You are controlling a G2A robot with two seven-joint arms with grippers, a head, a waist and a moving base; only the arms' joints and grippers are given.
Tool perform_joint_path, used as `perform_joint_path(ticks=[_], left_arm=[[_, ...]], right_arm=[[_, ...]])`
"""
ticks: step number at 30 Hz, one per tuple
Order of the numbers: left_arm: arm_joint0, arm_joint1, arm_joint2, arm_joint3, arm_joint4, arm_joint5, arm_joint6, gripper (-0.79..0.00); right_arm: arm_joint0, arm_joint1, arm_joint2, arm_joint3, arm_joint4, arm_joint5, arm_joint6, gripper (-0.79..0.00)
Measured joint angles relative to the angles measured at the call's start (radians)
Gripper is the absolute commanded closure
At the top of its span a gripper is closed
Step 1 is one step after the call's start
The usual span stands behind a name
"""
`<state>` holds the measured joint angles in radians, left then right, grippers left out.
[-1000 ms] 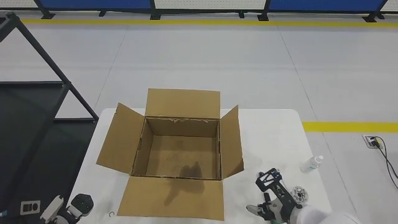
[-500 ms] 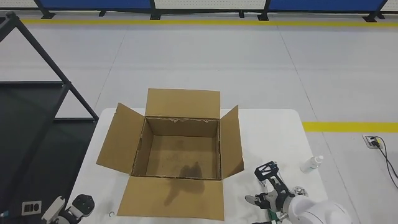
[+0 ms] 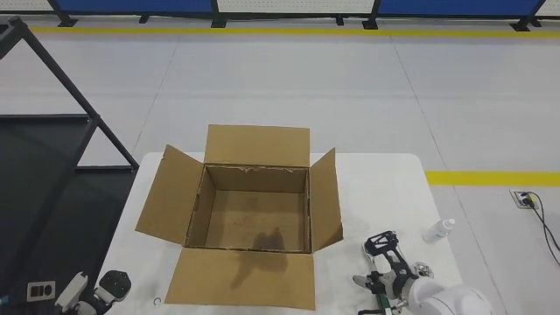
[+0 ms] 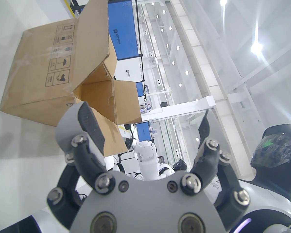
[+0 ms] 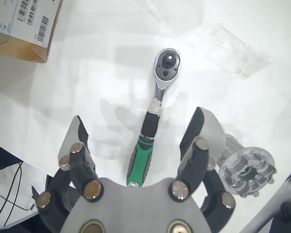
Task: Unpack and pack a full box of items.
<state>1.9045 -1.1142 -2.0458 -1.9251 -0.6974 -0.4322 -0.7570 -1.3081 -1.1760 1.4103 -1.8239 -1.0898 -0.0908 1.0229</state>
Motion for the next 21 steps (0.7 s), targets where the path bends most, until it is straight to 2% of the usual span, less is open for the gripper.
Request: perform_joint_path(ticks=[3, 5, 7, 12, 21], left_arm=[[0.0, 0.0, 0.0, 0.0, 0.0, 0.0, 0.0, -0.785], [0.0, 0.0, 0.0, 0.0, 0.0, 0.0, 0.0, -0.785], [0.0, 0.0, 0.0, 0.0, 0.0, 0.0, 0.0, -0.785], [0.0, 0.0, 0.0, 0.0, 0.0, 0.0, 0.0, -0.785], [0.0, 0.0, 0.0, 0.0, 0.0, 0.0, 0.0, -0.785]], right_arm=[[0.011, 0.0, -0.004, 0.023, 0.003, 0.009, -0.001, -0.576], [0.018, 0.0, -0.007, 0.037, 0.003, 0.01, 0.0, -0.465], [0.023, 0.001, -0.011, 0.049, -0.004, 0.012, 0.003, -0.397], [0.031, 0.002, -0.018, 0.063, -0.003, 0.01, 0.007, -0.339], [0.018, 0.007, -0.012, 0.057, -0.002, -0.001, 0.01, -0.326]])
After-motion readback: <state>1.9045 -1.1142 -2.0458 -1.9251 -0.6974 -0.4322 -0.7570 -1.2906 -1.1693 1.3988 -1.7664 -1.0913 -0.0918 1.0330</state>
